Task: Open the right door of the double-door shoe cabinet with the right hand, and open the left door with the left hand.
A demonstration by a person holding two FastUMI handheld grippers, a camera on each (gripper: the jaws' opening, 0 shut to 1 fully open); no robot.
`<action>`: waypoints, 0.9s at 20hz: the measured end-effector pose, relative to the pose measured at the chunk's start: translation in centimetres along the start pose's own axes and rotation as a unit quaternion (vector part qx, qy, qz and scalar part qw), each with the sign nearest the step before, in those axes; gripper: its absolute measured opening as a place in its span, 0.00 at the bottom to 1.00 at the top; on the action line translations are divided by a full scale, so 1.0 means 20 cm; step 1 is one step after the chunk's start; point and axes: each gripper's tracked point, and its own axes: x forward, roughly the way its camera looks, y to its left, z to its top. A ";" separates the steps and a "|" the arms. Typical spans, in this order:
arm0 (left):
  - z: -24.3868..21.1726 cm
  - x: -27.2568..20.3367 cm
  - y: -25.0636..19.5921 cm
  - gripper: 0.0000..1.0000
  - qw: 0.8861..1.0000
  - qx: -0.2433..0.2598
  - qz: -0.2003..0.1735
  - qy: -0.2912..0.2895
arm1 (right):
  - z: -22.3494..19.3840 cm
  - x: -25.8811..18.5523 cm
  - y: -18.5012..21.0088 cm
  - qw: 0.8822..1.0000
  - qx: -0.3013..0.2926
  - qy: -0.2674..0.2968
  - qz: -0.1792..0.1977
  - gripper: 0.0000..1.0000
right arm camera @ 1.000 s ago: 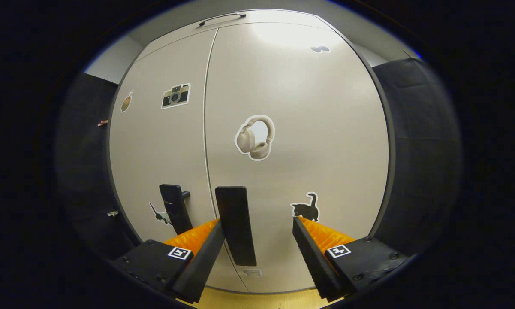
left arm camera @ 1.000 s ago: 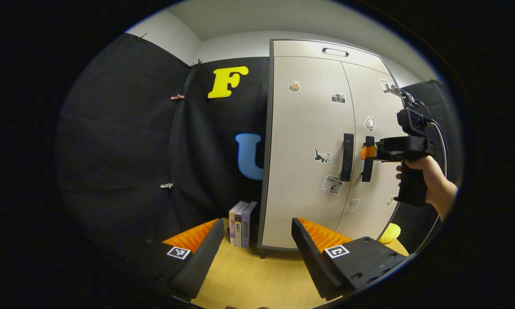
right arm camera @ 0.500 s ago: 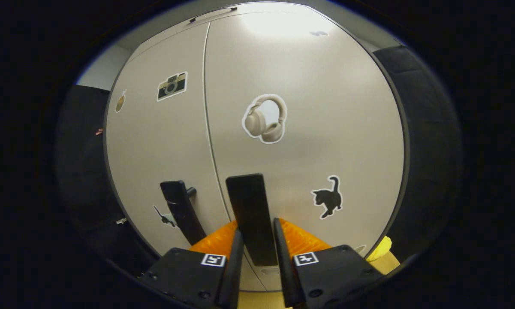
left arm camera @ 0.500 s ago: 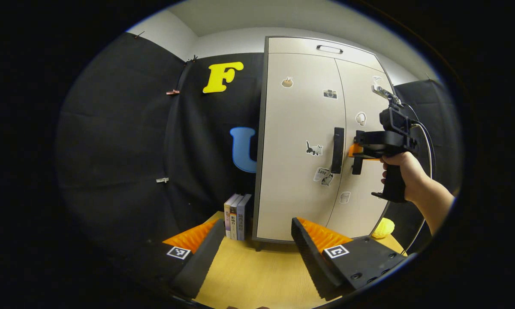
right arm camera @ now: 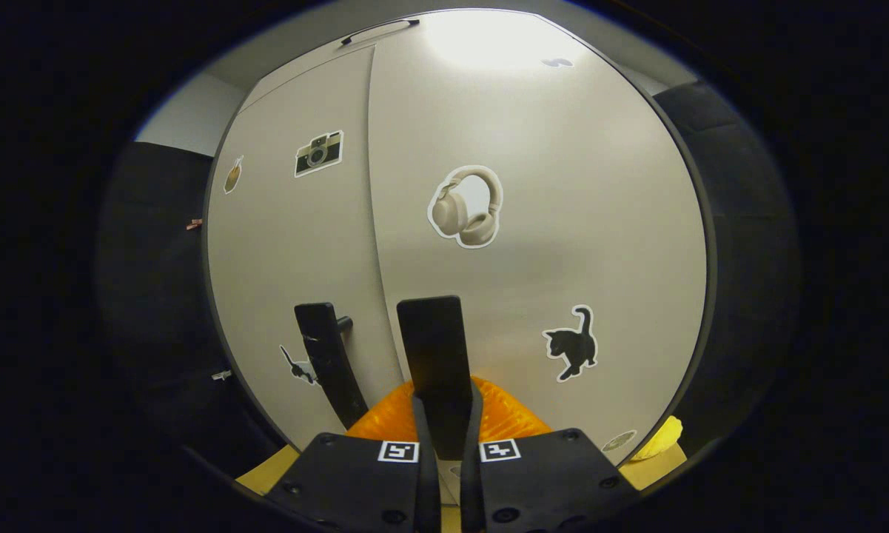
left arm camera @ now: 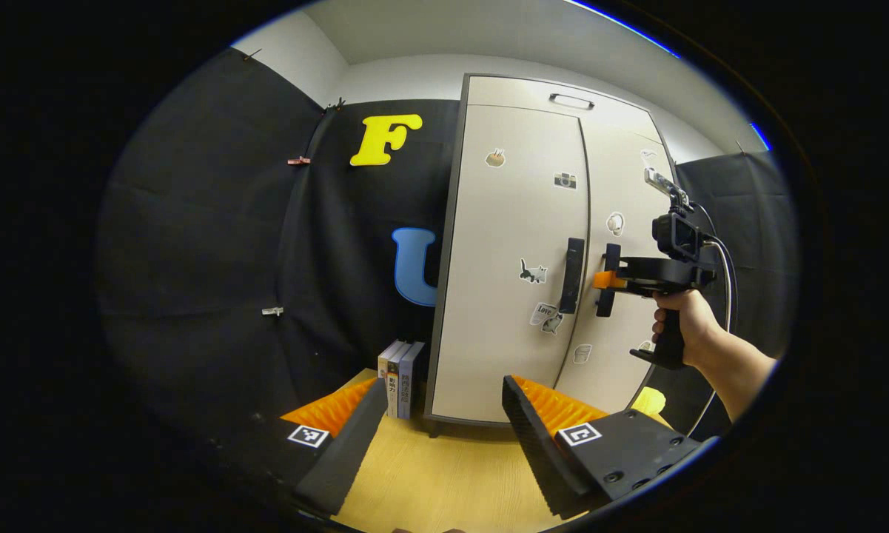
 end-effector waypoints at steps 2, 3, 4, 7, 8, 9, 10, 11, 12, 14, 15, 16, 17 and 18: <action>-0.01 -0.01 -0.02 0.96 1.000 0.001 -0.006 0.003 | 0.00 -0.03 0.00 1.000 0.004 0.000 0.008 0.14; 0.00 -0.01 -0.03 0.96 1.000 0.001 -0.010 0.003 | 0.01 -0.05 0.00 1.000 0.003 0.000 0.014 0.14; 0.00 -0.02 -0.03 0.96 1.000 0.002 -0.011 0.002 | 0.01 -0.07 0.00 1.000 0.002 0.002 0.019 0.15; 0.00 -0.02 -0.08 0.96 1.000 0.003 -0.021 0.005 | 0.02 -0.13 -0.01 0.999 0.006 0.010 0.038 0.14; 0.00 -0.02 -0.10 0.96 1.000 -0.002 -0.028 0.014 | 0.02 -0.16 -0.01 0.999 0.003 0.011 0.042 0.14; 0.00 -0.01 -0.13 0.97 0.999 -0.009 -0.037 0.020 | 0.01 -0.19 -0.02 0.999 -0.003 0.013 0.044 0.15; 0.02 -0.01 -0.16 0.97 0.999 -0.017 -0.045 0.020 | 0.02 -0.21 -0.03 0.999 -0.004 0.014 0.046 0.14; 0.04 -0.01 -0.19 0.97 0.998 -0.024 -0.051 0.017 | 0.01 -0.24 -0.04 0.999 -0.005 0.015 0.048 0.15; 0.07 0.00 -0.20 0.97 0.998 -0.026 -0.054 0.013 | 0.01 -0.27 -0.05 0.999 -0.005 0.015 0.050 0.14; 0.11 0.02 -0.22 0.96 0.998 -0.021 -0.054 0.006 | 0.01 -0.31 -0.06 0.998 -0.011 0.016 0.053 0.15; 0.12 0.03 -0.22 0.96 0.998 -0.017 -0.054 0.004 | 0.01 -0.33 -0.07 0.998 -0.012 0.015 0.053 0.14; 0.12 0.04 -0.23 0.96 0.999 -0.013 -0.052 0.002 | 0.01 -0.35 -0.08 0.998 -0.014 0.016 0.054 0.14; 0.12 0.06 -0.23 0.95 0.999 -0.012 -0.051 0.002 | 0.02 -0.37 -0.09 0.998 -0.013 0.015 0.056 0.14; 0.12 0.07 -0.24 0.95 0.999 -0.012 -0.050 0.002 | 0.01 -0.39 -0.10 0.998 -0.013 0.015 0.058 0.14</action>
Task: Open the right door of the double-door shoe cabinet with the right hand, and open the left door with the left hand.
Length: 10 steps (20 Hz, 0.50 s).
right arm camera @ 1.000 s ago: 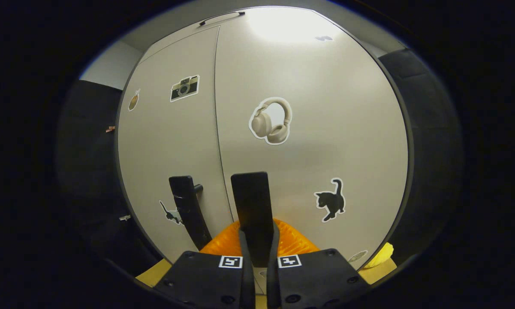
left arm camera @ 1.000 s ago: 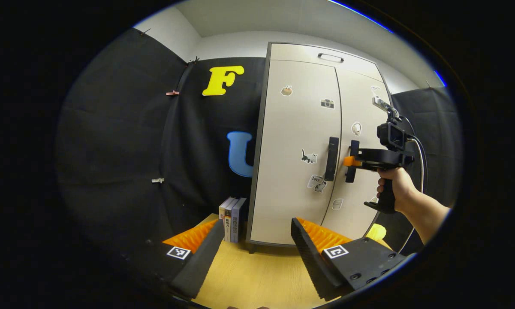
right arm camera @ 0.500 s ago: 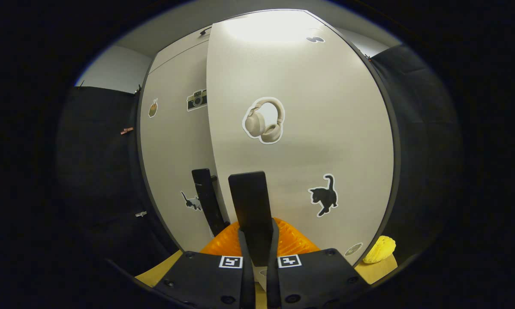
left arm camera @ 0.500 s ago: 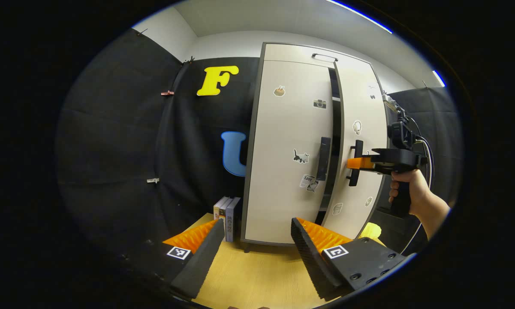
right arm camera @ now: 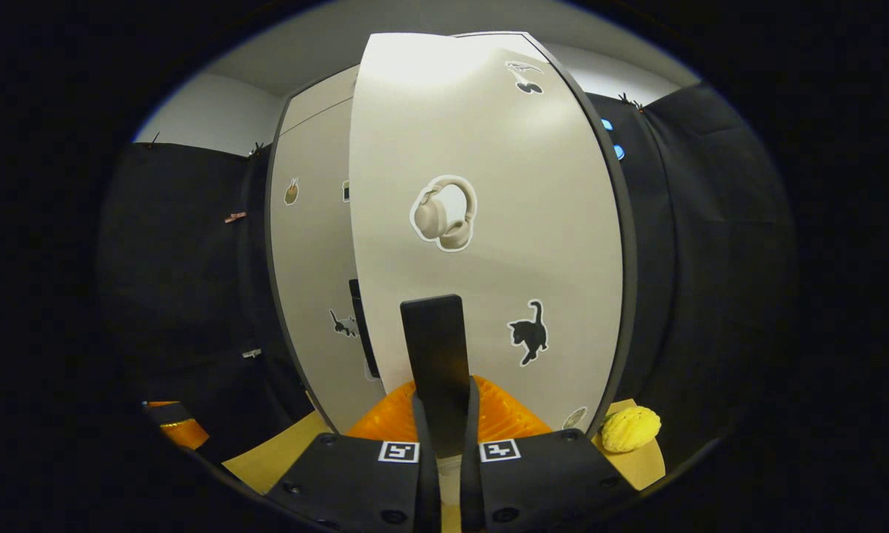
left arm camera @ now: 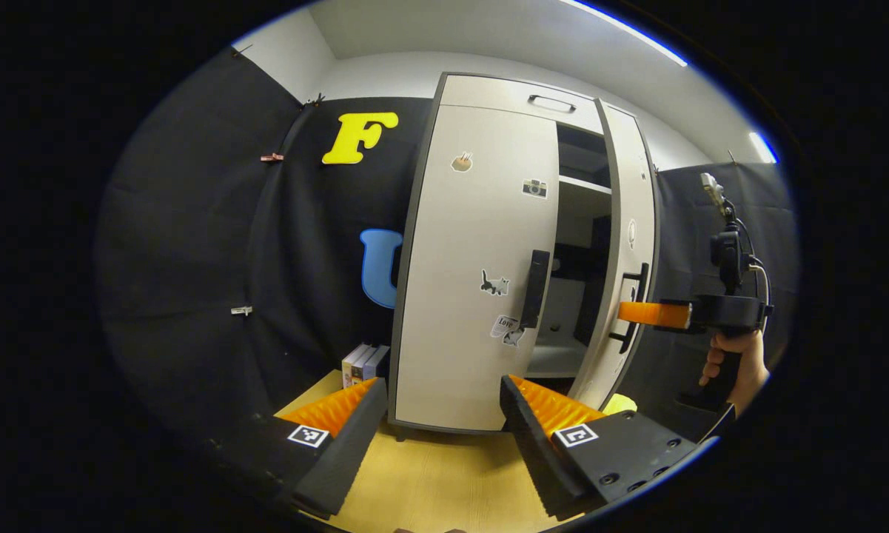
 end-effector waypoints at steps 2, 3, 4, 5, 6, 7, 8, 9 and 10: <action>0.00 0.02 -0.02 0.95 1.000 0.001 0.001 0.001 | 0.00 -0.05 -0.03 1.000 0.000 -0.001 0.000 0.14; 0.00 0.03 -0.04 0.95 1.000 0.003 0.000 0.001 | 0.00 -0.08 -0.05 1.000 0.000 -0.003 0.000 0.14; 0.00 0.04 -0.05 0.95 1.000 0.006 -0.001 0.002 | 0.01 -0.10 -0.07 1.000 -0.002 -0.004 -0.002 0.14; 0.00 0.06 -0.07 0.95 1.000 0.010 -0.002 0.002 | 0.01 -0.13 -0.09 1.000 -0.004 -0.006 -0.005 0.14; 0.01 0.07 -0.09 0.95 1.000 0.014 -0.005 0.001 | 0.01 -0.15 -0.12 1.000 -0.003 -0.005 -0.010 0.14; 0.01 0.09 -0.11 0.95 1.000 0.018 -0.008 0.001 | 0.02 -0.18 -0.15 1.000 0.000 -0.005 -0.017 0.14; 0.01 0.10 -0.13 0.95 1.000 0.022 -0.010 0.001 | 0.01 -0.20 -0.18 1.000 0.004 -0.002 -0.023 0.14; 0.01 0.11 -0.16 0.95 1.000 0.024 -0.012 0.002 | 0.02 -0.22 -0.20 1.000 0.002 0.000 -0.031 0.14; 0.01 0.12 -0.18 0.95 1.000 0.025 -0.017 0.002 | 0.02 -0.24 -0.23 0.999 -0.007 -0.001 -0.039 0.14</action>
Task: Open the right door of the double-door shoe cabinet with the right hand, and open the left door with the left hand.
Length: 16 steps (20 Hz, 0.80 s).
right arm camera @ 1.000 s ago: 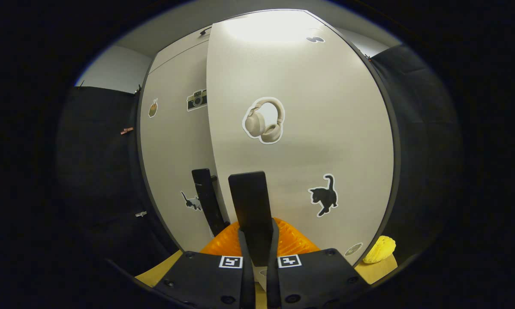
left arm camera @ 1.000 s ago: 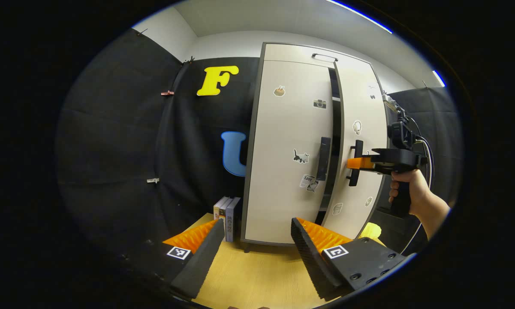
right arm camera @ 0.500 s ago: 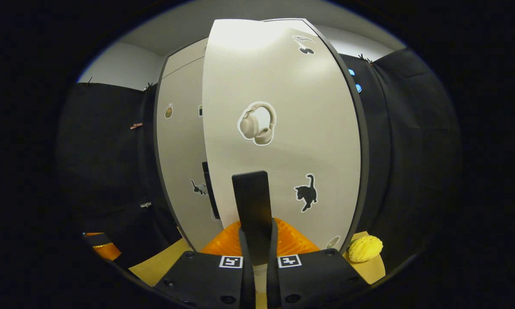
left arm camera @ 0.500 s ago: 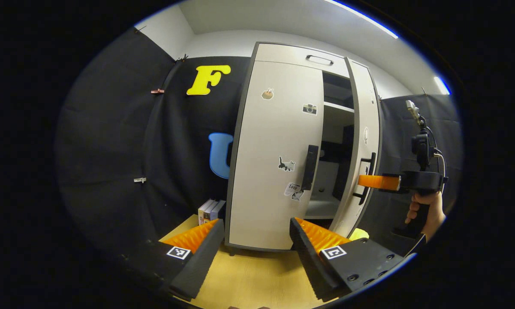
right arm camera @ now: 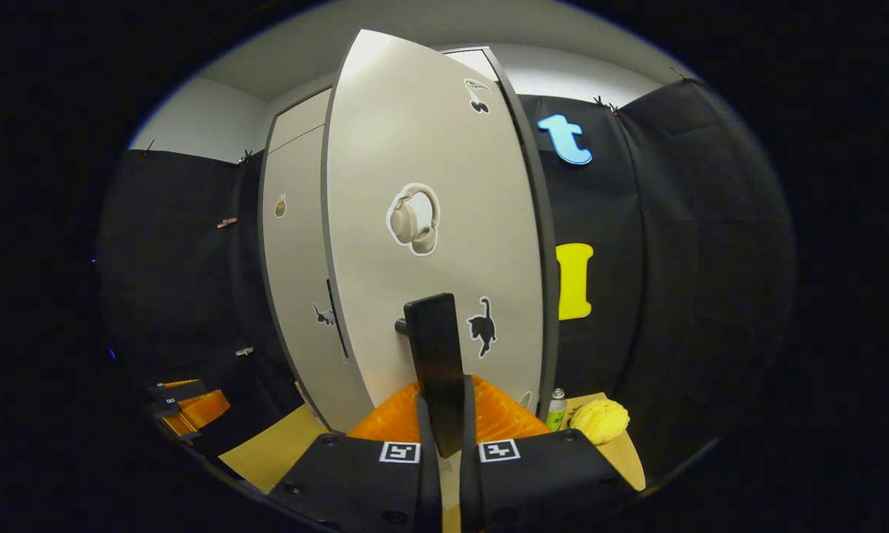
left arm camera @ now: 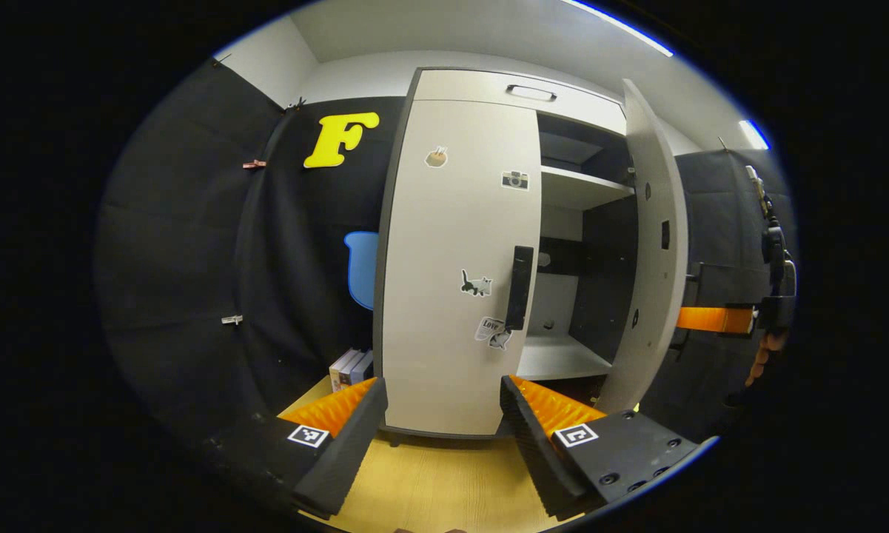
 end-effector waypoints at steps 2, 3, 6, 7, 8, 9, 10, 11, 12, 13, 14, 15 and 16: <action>-0.01 0.02 -0.06 0.95 1.000 0.002 -0.008 0.004 | 0.01 -0.02 -0.07 1.000 -0.010 -0.002 -0.014 0.13; -0.02 0.03 -0.09 0.95 1.000 0.003 -0.012 0.005 | 0.01 -0.02 -0.08 1.000 -0.006 -0.001 -0.021 0.13; -0.03 0.05 -0.17 0.92 1.000 0.010 -0.016 0.008 | 0.03 -0.03 -0.19 0.999 0.017 -0.007 -0.049 0.13; -0.05 0.07 -0.20 0.95 1.000 0.011 -0.018 0.012 | 0.04 -0.03 -0.24 0.998 0.019 -0.009 -0.062 0.12; -0.07 0.08 -0.23 0.95 1.000 0.010 -0.022 0.018 | 0.05 -0.03 -0.29 0.997 0.018 -0.011 -0.077 0.12; -0.08 0.08 -0.26 0.95 0.999 0.010 -0.023 0.022 | 0.05 -0.04 -0.35 0.996 0.014 -0.012 -0.091 0.12; -0.09 0.08 -0.29 0.95 0.999 0.008 -0.023 0.024 | 0.06 -0.03 -0.36 0.997 0.020 -0.019 -0.077 0.07; -0.10 0.09 -0.32 0.95 0.999 0.007 -0.022 0.025 | 0.03 -0.04 -0.32 0.997 0.040 -0.003 -0.059 0.06; -0.11 0.09 -0.35 0.95 0.999 0.007 -0.020 0.026 | 0.05 -0.03 -0.30 0.997 0.051 -0.012 -0.049 0.07; -0.12 0.10 -0.38 0.95 0.999 0.007 -0.016 0.029 | 0.05 -0.02 -0.30 0.998 0.042 -0.014 -0.042 0.08; -0.12 0.10 -0.40 0.95 1.000 0.007 -0.011 0.029 | 0.05 -0.01 -0.33 0.999 0.031 -0.017 -0.037 0.09; -0.12 0.09 -0.41 0.95 1.000 0.007 -0.004 0.026 | 0.04 -0.01 -0.34 0.999 0.028 -0.015 -0.033 0.10; -0.11 0.09 -0.41 0.92 1.000 0.005 0.006 0.020 | 0.04 -0.02 -0.34 0.999 0.035 -0.017 -0.025 0.10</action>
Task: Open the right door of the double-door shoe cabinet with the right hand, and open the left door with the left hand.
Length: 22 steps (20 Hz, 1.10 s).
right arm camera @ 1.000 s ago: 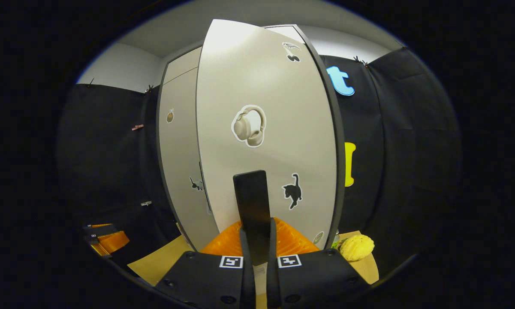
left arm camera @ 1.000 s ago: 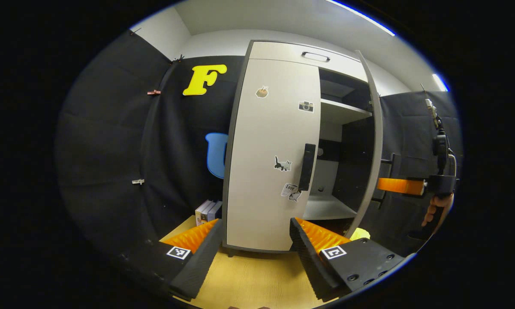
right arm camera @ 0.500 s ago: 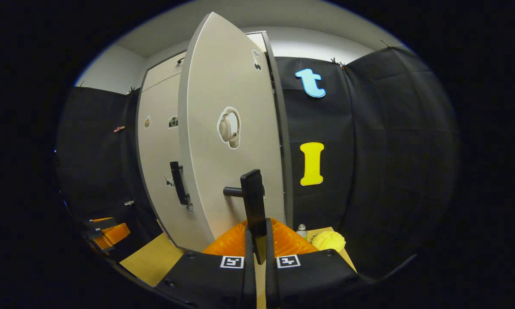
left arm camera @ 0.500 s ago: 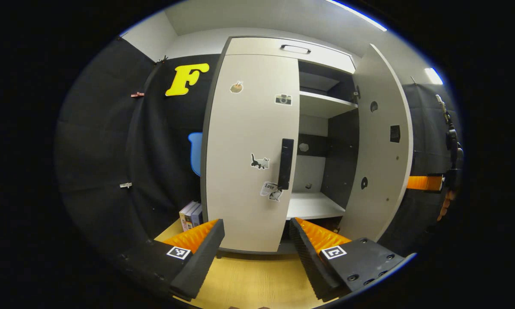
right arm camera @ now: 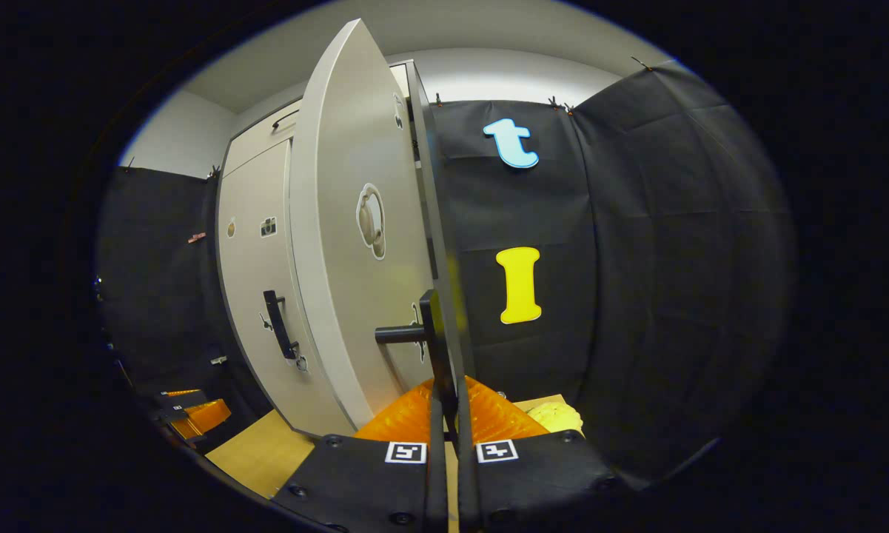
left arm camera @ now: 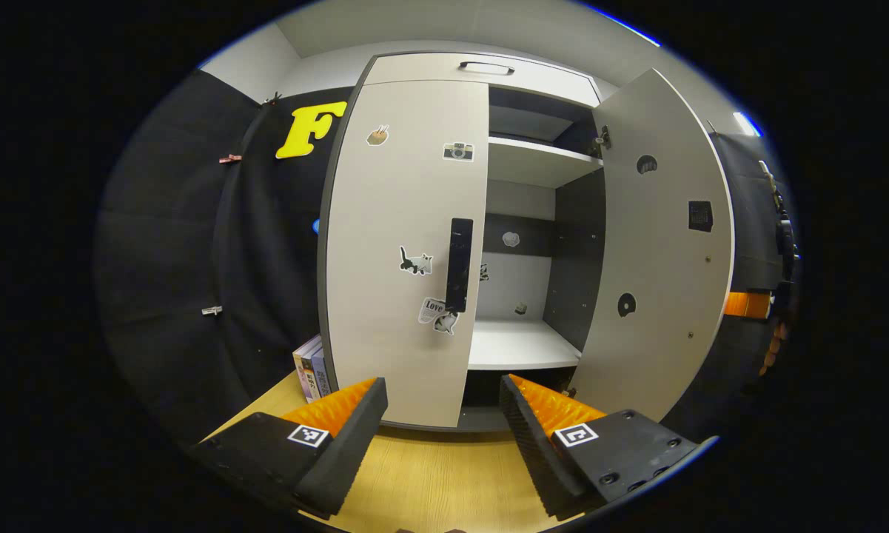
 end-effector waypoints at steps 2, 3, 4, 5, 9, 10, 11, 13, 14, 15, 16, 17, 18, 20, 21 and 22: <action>-0.03 0.01 -0.02 0.95 1.000 -0.011 0.001 0.007 | 0.00 0.01 0.02 1.000 0.019 -0.004 0.007 0.11; -0.03 0.01 -0.02 0.95 1.000 -0.013 -0.003 0.011 | 0.00 0.01 0.01 1.000 0.020 -0.007 0.006 0.12; -0.03 0.01 0.00 0.95 1.000 -0.012 -0.002 0.012 | 0.00 0.01 0.01 1.000 0.022 -0.008 0.006 0.12; -0.03 0.02 0.03 0.95 1.000 -0.010 0.001 0.015 | 0.00 0.01 0.01 1.000 0.022 -0.009 0.007 0.12; -0.06 0.05 0.09 0.95 0.999 -0.021 -0.010 0.032 | 0.00 0.01 0.00 1.000 0.024 -0.006 -0.011 0.12; -0.05 0.04 0.12 0.95 0.999 -0.019 -0.011 0.032 | 0.00 0.01 -0.02 0.999 0.024 -0.006 -0.022 0.12; -0.04 0.04 0.16 0.95 0.999 -0.016 -0.009 0.030 | 0.00 0.00 -0.03 0.999 0.023 -0.005 -0.036 0.13; -0.03 0.05 0.21 0.95 0.999 -0.012 -0.017 0.029 | -0.01 -0.01 -0.06 0.998 0.020 -0.001 -0.065 0.17; -0.03 0.06 0.24 0.95 0.999 -0.010 -0.023 0.029 | -0.01 -0.01 -0.08 0.997 0.016 0.000 -0.077 0.17; -0.03 0.06 0.28 0.95 0.999 -0.008 -0.028 0.028 | -0.01 -0.02 -0.09 0.996 0.013 -0.001 -0.089 0.25; -0.03 0.07 0.31 0.95 0.999 -0.008 -0.033 0.028 | -0.01 -0.02 -0.09 0.996 0.009 -0.007 -0.093 0.31; -0.03 0.07 0.35 0.95 0.999 -0.008 -0.039 0.029 | 0.00 -0.02 -0.10 0.996 0.009 -0.014 -0.092 0.46; -0.02 0.07 0.38 0.95 0.999 -0.009 -0.045 0.027 | 0.00 -0.03 -0.12 0.995 0.017 -0.017 -0.095 0.56; 0.00 0.07 0.45 0.95 0.998 -0.009 -0.051 0.021 | 0.00 -0.03 -0.12 0.995 0.023 -0.021 -0.091 0.63; 0.00 0.08 0.48 0.95 0.998 -0.008 -0.052 0.019 | 0.00 -0.05 -0.11 0.996 0.010 -0.023 -0.090 0.74; 0.00 0.08 0.51 0.95 0.998 -0.008 -0.053 0.020 | 0.00 -0.08 -0.13 0.995 -0.013 -0.032 -0.094 0.74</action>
